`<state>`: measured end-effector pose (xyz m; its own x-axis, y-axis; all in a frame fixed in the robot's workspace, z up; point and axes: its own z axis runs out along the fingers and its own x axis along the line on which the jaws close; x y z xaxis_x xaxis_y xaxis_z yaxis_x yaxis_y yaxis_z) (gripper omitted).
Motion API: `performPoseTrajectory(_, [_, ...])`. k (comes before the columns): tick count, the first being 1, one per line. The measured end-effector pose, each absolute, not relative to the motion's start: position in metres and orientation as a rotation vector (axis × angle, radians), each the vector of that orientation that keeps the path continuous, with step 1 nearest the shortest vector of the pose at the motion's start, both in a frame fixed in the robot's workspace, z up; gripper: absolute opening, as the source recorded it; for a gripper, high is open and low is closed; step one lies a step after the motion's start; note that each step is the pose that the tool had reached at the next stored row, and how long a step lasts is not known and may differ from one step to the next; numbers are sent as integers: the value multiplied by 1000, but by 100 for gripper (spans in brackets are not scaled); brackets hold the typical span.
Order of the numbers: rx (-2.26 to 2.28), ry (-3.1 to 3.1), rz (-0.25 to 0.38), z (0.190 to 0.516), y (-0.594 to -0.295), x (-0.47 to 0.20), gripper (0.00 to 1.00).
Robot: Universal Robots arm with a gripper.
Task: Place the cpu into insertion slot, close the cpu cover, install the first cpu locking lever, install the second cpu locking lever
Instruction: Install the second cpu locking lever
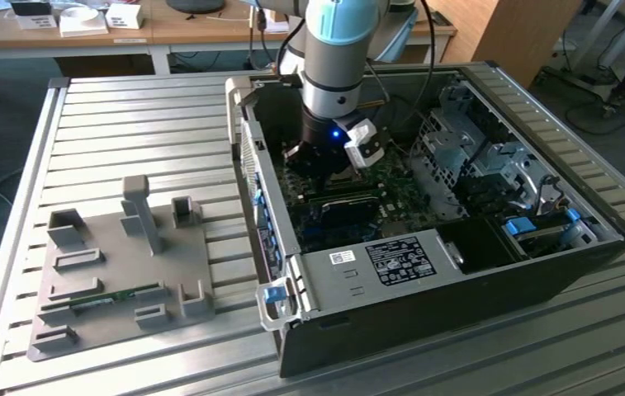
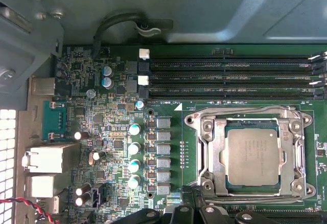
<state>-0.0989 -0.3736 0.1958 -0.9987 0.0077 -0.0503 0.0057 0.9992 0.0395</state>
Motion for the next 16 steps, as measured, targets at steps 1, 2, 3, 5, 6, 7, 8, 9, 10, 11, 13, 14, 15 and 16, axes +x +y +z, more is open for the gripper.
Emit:
performPoseTrajectory(1, [11,3091,61,196,-374,-99,11])
performPoseTrajectory(2, [11,3091,61,195,-374,-99,11])
performPoseTrajectory(3, [11,3091,61,195,-373,-99,11])
performPoseTrajectory(5, [10,3091,61,195,-373,-99,11])
performPoseTrajectory(6, [10,3090,61,195,-373,-99,11])
performPoseTrajectory(7, [10,3090,62,196,-373,-99,11])
performPoseTrajectory(8, [11,3090,62,198,-373,-99,11])
performPoseTrajectory(9, [11,3090,62,200,-373,-99,11])
performPoseTrajectory(10, [10,3090,61,202,-373,-99,11])
performPoseTrajectory(11, [11,3090,61,204,-373,-99,11])
performPoseTrajectory(13, [11,3090,61,208,-373,-99,11])
performPoseTrajectory(14, [11,3090,61,211,-373,-99,11])
performPoseTrajectory(15, [11,3090,61,213,-373,-99,11])
performPoseTrajectory(16, [11,3090,61,215,-373,-99,11])
